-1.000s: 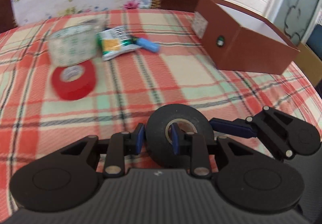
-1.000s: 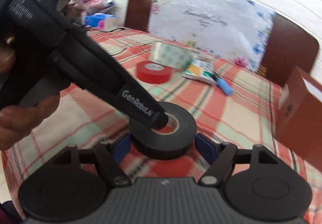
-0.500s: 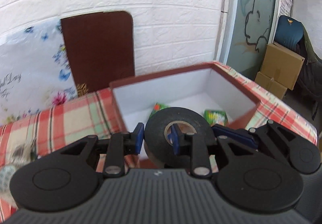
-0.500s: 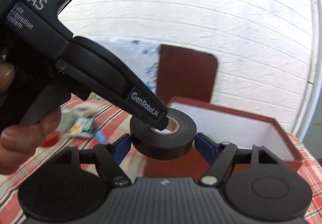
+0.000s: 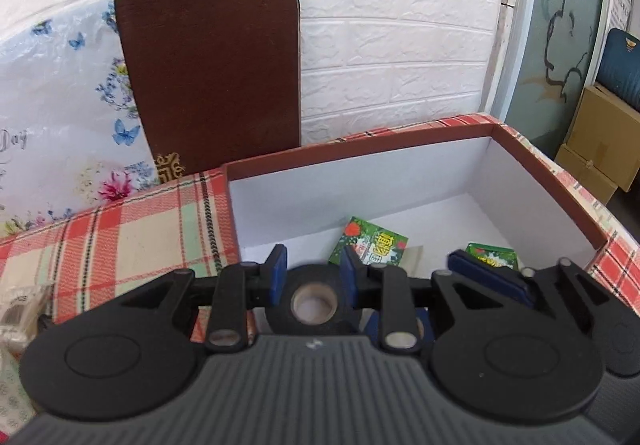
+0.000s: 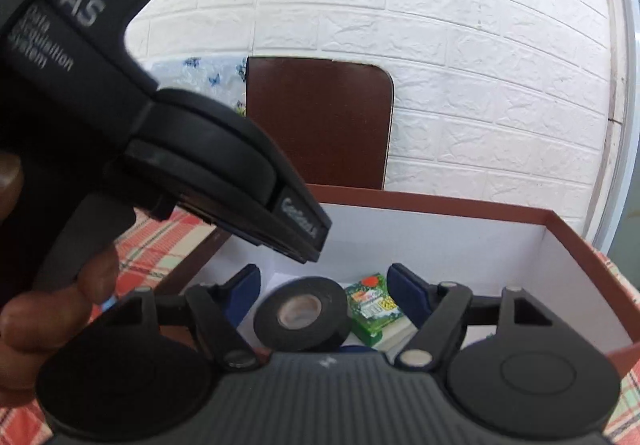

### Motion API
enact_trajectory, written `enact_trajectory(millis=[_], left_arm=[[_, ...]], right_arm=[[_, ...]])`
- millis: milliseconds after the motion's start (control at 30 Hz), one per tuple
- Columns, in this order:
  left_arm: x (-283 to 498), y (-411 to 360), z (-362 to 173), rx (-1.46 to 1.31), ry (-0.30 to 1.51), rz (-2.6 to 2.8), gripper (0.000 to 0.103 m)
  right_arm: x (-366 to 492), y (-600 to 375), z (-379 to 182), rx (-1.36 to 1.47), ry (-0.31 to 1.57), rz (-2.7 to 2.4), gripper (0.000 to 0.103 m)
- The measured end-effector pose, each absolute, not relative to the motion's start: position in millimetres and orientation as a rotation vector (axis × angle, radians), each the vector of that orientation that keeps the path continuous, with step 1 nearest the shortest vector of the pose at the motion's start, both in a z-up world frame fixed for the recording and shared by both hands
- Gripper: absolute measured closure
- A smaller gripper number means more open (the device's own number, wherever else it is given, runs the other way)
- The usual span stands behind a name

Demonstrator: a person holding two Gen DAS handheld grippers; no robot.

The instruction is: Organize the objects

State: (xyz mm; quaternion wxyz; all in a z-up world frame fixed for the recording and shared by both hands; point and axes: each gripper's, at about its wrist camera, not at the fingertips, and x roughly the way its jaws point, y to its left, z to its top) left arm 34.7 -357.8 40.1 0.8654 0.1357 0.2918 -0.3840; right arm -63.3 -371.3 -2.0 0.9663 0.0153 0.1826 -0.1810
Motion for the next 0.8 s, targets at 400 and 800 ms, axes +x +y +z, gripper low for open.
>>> enact_trajectory(millis=[400,800], left_arm=[[-6.6,-311.4,56.1,0.263,0.604,-0.762,0.069],[-55.3,-261.8,37.4,0.279,0.605,-0.728,0.052]], right_arm=[[-146.3,-372.9,12.8,0.117,0.31,-0.473,0.03],[-217.7,-394.9,19.1,0.46,0.339,-0.547,0.027]])
